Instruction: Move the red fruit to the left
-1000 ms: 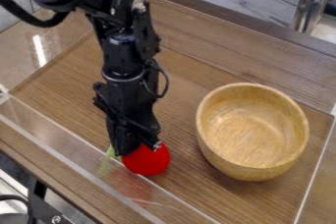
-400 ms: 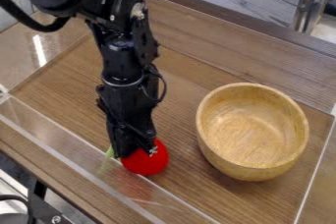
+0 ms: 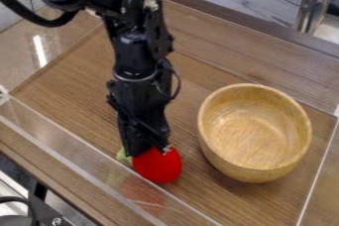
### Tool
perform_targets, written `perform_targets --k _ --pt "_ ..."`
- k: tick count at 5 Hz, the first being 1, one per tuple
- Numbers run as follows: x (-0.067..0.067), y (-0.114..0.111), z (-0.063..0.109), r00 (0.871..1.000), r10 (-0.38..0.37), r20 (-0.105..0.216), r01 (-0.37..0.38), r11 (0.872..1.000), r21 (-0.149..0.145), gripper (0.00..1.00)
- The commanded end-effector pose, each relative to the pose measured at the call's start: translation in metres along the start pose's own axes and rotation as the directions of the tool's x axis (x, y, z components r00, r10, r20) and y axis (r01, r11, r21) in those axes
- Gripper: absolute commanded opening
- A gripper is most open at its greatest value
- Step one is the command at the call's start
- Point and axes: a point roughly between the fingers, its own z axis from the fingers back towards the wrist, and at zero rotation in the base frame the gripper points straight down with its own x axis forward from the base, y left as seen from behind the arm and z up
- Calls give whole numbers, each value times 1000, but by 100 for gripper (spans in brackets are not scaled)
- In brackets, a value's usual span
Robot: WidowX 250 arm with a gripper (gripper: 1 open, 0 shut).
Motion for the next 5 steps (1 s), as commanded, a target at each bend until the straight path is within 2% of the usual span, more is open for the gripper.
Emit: perform_targets --k 1,2,3,4,5 --pt "10 5 -3 999 -6 48 5 1000 15 100" --pt "7 15 -1 998 34 53 -35 999 9 0" --pt "4 24 5 995 76 63 -76 997 -3 0" --pt "9 21 20 991 104 88 -103 995 -16 0" --pt "14 17 27 988 121 98 -119 993 -24 0"
